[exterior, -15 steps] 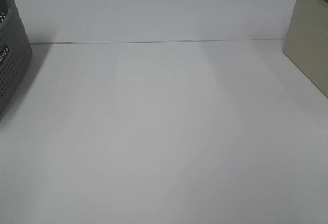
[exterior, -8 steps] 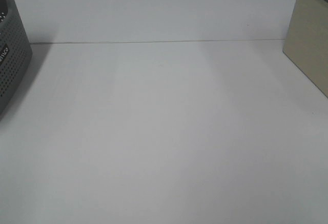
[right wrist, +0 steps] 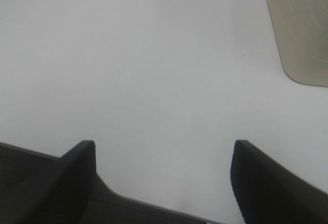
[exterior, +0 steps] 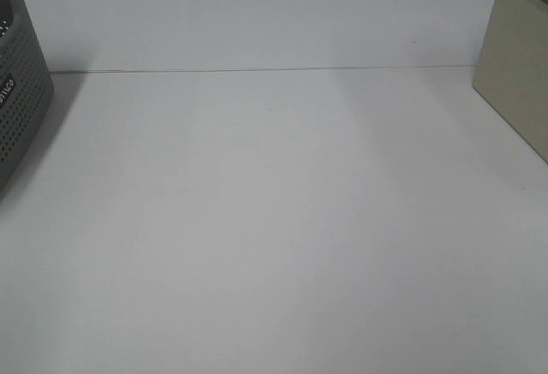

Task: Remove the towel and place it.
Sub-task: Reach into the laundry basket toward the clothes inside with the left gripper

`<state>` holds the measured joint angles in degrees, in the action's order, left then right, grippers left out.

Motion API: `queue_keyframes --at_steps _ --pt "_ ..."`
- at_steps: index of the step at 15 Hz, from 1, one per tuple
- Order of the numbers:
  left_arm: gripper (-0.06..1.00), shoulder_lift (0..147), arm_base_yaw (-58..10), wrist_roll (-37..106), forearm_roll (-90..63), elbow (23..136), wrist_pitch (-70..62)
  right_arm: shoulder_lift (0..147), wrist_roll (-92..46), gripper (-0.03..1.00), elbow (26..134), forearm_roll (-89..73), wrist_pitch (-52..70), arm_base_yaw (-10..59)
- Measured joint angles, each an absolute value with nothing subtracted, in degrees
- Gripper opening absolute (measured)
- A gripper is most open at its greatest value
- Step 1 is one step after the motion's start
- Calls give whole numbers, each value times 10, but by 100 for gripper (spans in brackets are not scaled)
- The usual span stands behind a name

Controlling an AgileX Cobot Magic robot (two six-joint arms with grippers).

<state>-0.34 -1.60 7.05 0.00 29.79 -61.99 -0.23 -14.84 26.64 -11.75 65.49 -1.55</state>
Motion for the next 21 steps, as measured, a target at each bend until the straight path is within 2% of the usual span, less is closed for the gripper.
queue_keyframes --at_steps 17,20,21 --pt "93 2 -16 72 14 299 -620 -2 -148 72 266 -117 655 -15" --pt "93 67 -16 133 15 368 -649 -2 -148 72 266 -118 655 -15" --pt "93 161 -16 247 17 447 -693 -2 -148 72 266 -118 655 -15"
